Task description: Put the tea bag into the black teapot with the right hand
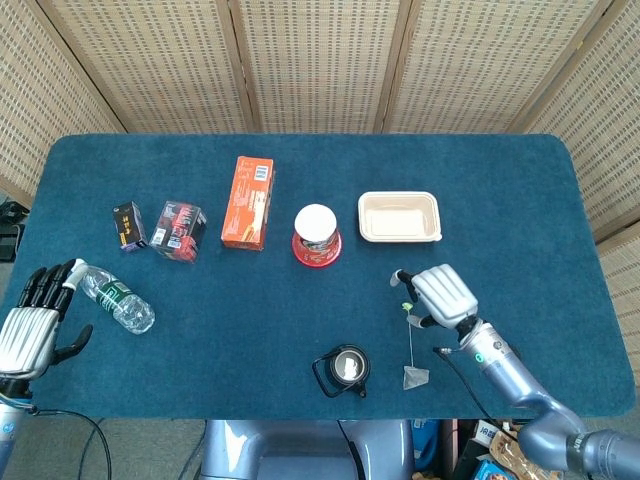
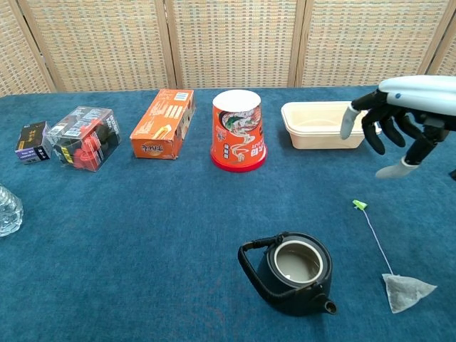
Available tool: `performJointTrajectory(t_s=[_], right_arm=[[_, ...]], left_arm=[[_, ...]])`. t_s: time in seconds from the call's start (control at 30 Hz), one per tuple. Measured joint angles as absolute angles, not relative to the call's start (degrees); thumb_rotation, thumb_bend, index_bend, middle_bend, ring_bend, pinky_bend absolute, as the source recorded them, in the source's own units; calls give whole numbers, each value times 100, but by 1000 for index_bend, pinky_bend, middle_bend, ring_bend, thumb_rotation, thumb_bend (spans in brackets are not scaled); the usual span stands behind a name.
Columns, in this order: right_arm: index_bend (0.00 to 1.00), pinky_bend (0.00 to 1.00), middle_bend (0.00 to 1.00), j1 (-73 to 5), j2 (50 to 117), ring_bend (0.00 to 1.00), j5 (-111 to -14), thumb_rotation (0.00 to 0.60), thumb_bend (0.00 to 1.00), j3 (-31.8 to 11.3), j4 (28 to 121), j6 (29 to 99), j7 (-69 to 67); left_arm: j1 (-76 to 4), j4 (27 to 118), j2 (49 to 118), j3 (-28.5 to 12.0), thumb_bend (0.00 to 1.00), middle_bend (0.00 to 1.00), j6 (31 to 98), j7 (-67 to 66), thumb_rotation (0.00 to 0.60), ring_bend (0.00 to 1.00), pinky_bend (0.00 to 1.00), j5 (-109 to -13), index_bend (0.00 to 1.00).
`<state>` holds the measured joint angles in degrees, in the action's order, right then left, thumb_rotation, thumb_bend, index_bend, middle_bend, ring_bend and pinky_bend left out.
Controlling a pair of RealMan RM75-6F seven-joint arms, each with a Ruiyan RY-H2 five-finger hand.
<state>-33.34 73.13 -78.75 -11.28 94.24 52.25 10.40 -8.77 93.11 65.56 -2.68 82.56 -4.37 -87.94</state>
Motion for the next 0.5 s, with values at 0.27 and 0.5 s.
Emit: performJointTrajectory(t_s=[0.27, 0.5], right_arm=[[464, 844, 749, -3616, 7711, 756, -7363, 600, 287, -1160, 9014, 5018, 1723], [474, 862, 772, -3842, 7985, 786, -6927, 600, 288, -1119, 8691, 4835, 2171]], left_arm=[[-891, 9290, 6567, -280, 377, 0, 8249, -409, 600, 0, 0, -8756, 0], [-890, 9247, 6576, -269, 377, 0, 8242, -370, 600, 0, 0, -8737, 0]])
